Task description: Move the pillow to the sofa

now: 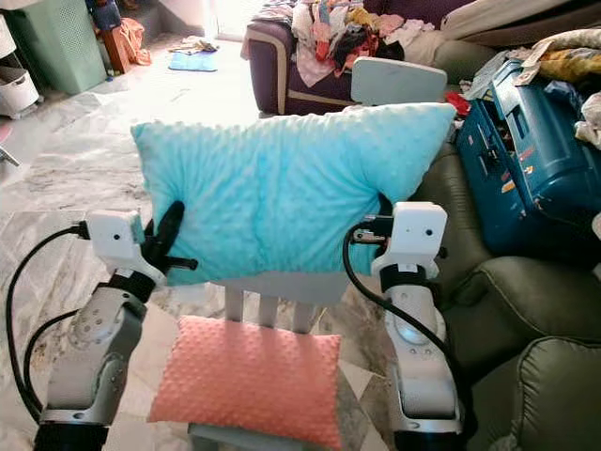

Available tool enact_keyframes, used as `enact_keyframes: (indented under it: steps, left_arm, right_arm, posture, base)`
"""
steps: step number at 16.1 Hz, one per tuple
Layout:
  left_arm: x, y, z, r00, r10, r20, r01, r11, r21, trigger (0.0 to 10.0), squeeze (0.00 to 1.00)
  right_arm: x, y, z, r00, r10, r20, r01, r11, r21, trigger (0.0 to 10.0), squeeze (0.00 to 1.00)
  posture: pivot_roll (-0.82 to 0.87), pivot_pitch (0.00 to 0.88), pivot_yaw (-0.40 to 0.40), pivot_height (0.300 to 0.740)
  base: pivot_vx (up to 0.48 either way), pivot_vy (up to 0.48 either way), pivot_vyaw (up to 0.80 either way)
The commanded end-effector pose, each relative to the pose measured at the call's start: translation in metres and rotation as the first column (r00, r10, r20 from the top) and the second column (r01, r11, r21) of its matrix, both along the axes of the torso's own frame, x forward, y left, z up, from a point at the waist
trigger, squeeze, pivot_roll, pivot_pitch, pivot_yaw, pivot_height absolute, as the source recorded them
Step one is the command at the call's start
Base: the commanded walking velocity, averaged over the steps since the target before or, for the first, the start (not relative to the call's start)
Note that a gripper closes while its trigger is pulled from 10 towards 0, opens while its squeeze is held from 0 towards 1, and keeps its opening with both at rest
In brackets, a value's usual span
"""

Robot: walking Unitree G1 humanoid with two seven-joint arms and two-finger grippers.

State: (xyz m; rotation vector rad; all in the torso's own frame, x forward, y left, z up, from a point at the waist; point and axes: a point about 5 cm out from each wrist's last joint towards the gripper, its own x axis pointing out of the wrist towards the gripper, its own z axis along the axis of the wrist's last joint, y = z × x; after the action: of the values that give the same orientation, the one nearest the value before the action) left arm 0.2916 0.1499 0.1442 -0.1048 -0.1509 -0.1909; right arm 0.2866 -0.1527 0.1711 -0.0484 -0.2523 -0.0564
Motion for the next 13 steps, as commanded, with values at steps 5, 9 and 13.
enact_keyframes:
  steps: [5,9,13]
  left_arm:
    - [-0.0044,-0.0025,-0.0037,1.0,0.0,-0.029,-0.001,1.0,-0.012,0.0,0.0]
    - [-0.005,-0.0023,-0.0065,0.999,0.019,-0.051,-0.02,1.0,-0.017,0.0,0.0]
    - [-0.0047,-0.0025,-0.0075,0.998,0.022,-0.058,-0.023,1.0,-0.018,0.0,0.0]
  right_arm:
    - [-0.0012,-0.0019,-0.0001,1.0,0.018,-0.016,-0.018,1.0,0.007,0.0,0.0]
    - [-0.0022,-0.0032,-0.0009,0.999,0.022,-0.024,-0.021,1.0,0.006,0.0,0.0]
    - [-0.0027,-0.0051,-0.0013,0.999,0.022,-0.031,-0.022,1.0,0.003,0.0,0.0]
  posture:
    - [-0.04,0.098,-0.069,0.74]
    - [-0.05,0.106,-0.073,0.74]
    - [-0.05,0.109,-0.074,0.74]
  base:
    - [0.0,0.0,0.0]
    - [0.0,0.0,0.0]
    - [-0.19,0.0,0.0]
